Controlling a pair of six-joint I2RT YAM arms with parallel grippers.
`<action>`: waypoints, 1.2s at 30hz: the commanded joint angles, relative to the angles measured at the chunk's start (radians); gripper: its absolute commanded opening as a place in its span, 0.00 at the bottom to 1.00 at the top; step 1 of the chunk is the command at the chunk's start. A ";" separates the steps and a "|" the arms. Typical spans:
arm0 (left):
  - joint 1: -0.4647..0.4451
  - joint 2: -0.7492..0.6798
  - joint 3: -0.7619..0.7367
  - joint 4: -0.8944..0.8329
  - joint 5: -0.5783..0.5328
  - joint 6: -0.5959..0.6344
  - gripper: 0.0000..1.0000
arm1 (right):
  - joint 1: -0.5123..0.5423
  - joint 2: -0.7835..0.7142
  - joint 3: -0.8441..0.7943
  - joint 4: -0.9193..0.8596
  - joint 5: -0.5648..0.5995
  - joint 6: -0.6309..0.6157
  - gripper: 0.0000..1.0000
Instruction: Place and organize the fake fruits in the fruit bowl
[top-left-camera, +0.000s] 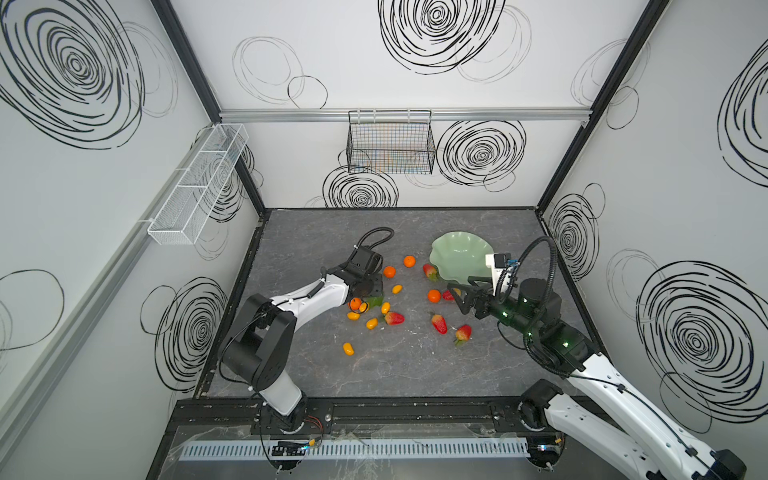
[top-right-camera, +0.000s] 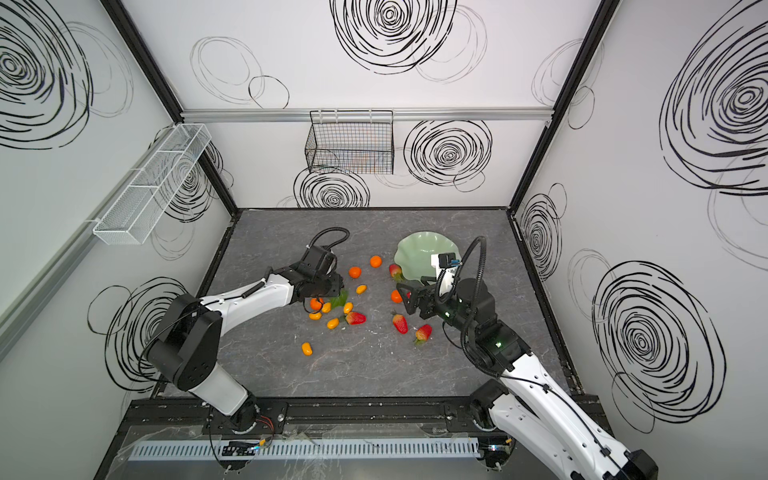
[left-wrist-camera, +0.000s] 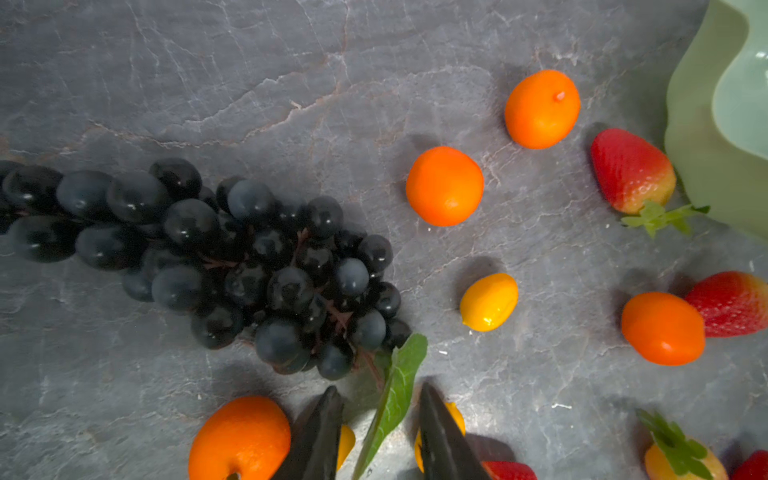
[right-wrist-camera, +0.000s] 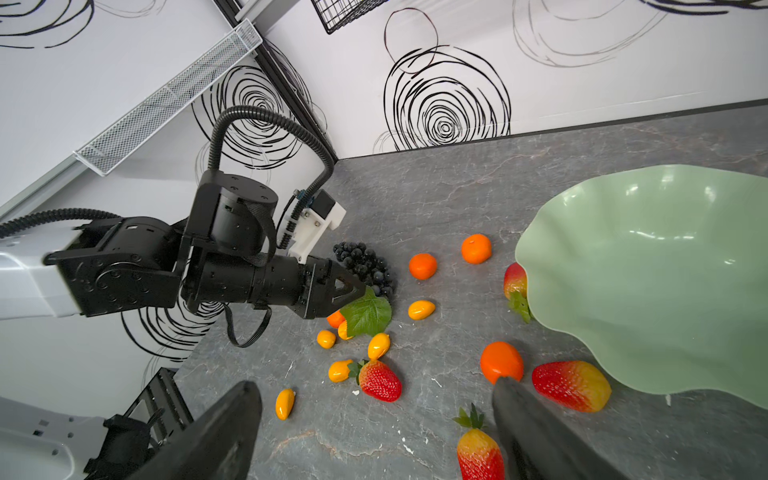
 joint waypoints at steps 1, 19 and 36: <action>-0.006 0.002 -0.015 -0.037 -0.036 0.047 0.35 | 0.008 -0.003 0.002 0.059 -0.065 -0.018 0.91; 0.016 -0.075 -0.098 -0.019 -0.116 0.033 0.18 | 0.012 0.000 -0.005 0.050 -0.049 -0.023 0.90; -0.048 0.135 0.097 -0.087 -0.121 0.048 0.21 | -0.004 0.086 -0.008 0.134 -0.132 0.085 0.89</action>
